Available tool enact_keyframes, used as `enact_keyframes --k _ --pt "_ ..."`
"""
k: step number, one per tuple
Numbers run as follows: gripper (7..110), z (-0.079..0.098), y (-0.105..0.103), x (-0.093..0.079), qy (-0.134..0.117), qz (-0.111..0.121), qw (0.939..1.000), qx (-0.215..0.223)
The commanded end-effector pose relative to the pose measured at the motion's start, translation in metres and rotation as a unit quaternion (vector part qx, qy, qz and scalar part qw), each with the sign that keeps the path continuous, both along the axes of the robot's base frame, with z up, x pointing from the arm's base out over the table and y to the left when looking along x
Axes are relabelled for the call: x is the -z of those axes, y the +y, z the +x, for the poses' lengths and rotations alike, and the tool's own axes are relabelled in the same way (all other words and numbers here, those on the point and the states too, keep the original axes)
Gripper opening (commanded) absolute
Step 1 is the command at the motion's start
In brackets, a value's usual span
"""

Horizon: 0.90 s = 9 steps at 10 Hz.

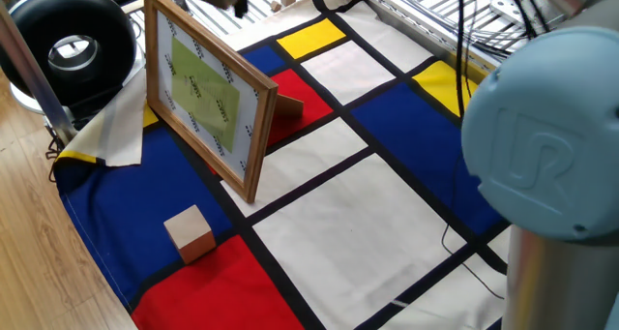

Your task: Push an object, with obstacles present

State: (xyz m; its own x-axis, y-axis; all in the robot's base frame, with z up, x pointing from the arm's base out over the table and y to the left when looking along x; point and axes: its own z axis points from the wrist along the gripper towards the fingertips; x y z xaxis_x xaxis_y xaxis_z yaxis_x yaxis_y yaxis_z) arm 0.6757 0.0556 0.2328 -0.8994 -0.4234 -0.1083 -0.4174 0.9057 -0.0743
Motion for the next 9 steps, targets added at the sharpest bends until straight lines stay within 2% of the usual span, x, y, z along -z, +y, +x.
enact_keyframes --k 1,2,4,6,9 --pt "7 0.004 -0.013 0.028 -0.015 -0.009 0.9998 0.009" --pt "7 0.004 -0.011 0.03 -0.012 0.006 0.9998 0.016" --pt "7 0.01 0.003 0.035 -0.012 0.054 0.9984 0.009" --pt "7 0.011 -0.005 0.043 -0.013 0.051 0.9986 0.012" --pt "7 0.012 -0.009 0.047 -0.01 0.071 0.9974 -0.003"
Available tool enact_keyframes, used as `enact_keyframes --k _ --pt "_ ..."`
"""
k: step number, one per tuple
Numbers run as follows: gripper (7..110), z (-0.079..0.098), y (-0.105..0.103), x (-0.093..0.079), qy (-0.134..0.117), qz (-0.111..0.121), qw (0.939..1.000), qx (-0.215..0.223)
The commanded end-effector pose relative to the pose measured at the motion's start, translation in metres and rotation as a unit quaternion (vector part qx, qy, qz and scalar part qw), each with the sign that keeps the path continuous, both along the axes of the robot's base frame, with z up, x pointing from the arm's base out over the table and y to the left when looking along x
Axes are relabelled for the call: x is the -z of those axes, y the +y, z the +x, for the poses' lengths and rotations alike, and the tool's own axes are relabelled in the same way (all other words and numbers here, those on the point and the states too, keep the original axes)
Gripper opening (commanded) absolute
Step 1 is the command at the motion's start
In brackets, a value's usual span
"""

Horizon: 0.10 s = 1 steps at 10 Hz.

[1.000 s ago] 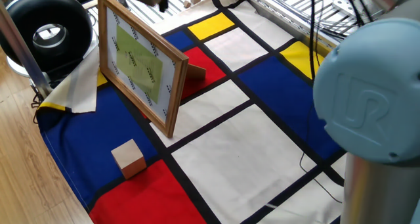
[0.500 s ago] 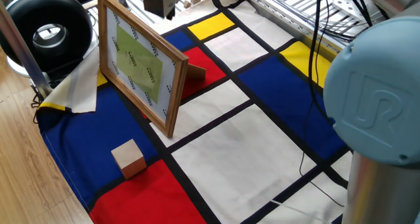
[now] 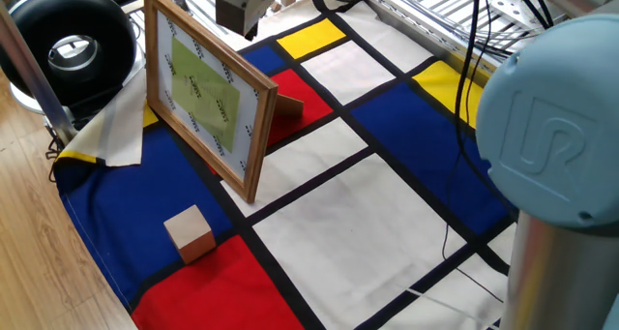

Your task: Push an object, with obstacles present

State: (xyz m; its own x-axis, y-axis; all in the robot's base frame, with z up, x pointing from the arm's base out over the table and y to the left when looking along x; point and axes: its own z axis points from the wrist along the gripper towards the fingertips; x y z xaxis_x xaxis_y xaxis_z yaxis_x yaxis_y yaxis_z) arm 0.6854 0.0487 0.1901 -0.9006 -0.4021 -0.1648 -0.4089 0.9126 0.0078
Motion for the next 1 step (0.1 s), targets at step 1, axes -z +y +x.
enact_keyframes --k 1 --pt "7 0.0037 -0.0053 0.0072 -0.004 0.022 0.9997 -0.013"
